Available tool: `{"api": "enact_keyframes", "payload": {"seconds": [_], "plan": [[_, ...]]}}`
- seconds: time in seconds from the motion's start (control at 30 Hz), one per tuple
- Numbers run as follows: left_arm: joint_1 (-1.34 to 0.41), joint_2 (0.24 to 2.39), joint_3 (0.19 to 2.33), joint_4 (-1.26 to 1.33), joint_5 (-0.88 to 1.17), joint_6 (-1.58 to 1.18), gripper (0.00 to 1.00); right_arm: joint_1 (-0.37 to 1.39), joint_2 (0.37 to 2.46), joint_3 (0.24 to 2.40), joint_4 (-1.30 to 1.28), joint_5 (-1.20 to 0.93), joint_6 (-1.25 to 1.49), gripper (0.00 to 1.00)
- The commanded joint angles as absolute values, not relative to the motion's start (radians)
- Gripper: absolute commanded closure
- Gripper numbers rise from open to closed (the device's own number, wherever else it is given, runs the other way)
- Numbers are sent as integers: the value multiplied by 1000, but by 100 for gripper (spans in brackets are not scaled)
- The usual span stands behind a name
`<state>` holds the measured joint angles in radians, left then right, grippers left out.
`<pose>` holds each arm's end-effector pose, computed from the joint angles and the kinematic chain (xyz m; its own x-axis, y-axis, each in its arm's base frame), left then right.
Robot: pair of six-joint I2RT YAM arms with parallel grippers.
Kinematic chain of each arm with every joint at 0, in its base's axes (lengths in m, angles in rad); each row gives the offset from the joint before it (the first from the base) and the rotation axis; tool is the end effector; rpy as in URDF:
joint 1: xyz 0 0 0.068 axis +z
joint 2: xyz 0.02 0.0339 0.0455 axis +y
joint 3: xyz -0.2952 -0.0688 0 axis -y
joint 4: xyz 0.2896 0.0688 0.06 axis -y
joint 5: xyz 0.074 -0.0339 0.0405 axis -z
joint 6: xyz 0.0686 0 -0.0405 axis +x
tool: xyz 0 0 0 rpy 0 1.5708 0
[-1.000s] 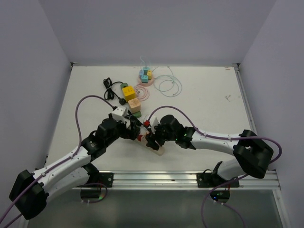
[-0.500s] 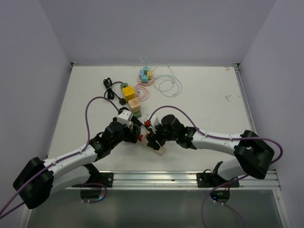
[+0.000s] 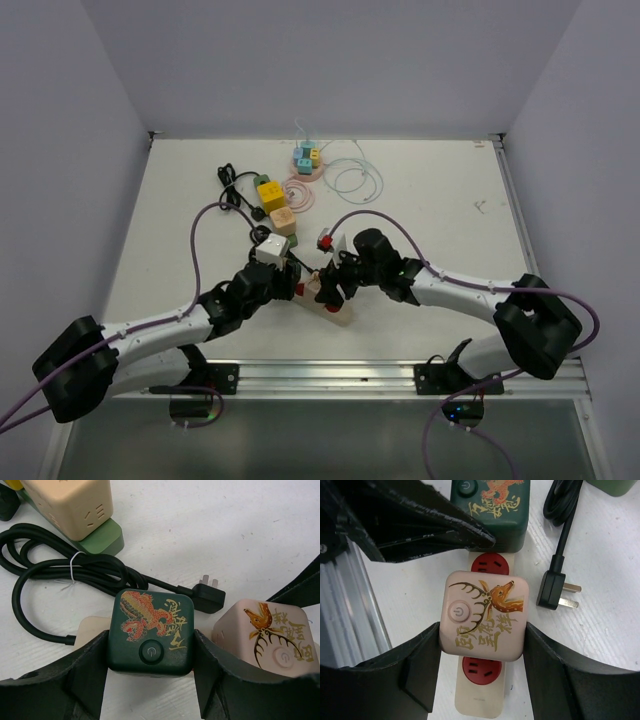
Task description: Pull the plug off the socket
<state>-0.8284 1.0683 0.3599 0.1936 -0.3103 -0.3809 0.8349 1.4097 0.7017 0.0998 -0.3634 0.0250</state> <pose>0.1899 -0.1760 0.1608 -0.5031 0.0247 -0.8639 0.3608 0.9143 -0.1840 0.2135 0.2721 0.1832 -0.4056 -0.4131 -0.8153 -0.8788 0.4216 0.2236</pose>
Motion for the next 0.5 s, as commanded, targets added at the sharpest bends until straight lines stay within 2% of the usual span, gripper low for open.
{"api": "enact_keyframes", "payload": {"seconds": [0.0, 0.17, 0.4, 0.47], "plan": [[-906, 1080, 365, 181, -451, -422, 100, 747, 1350, 710, 193, -457, 152, 80], [-1035, 1069, 359, 153, -638, -482, 100, 695, 1399, 741, 181, -509, 204, 79], [-1097, 1054, 333, 156, -706, -566, 100, 695, 1405, 729, 193, -514, 172, 82], [-1098, 1066, 347, 152, -703, -581, 100, 763, 1352, 709, 192, -413, 85, 83]]}}
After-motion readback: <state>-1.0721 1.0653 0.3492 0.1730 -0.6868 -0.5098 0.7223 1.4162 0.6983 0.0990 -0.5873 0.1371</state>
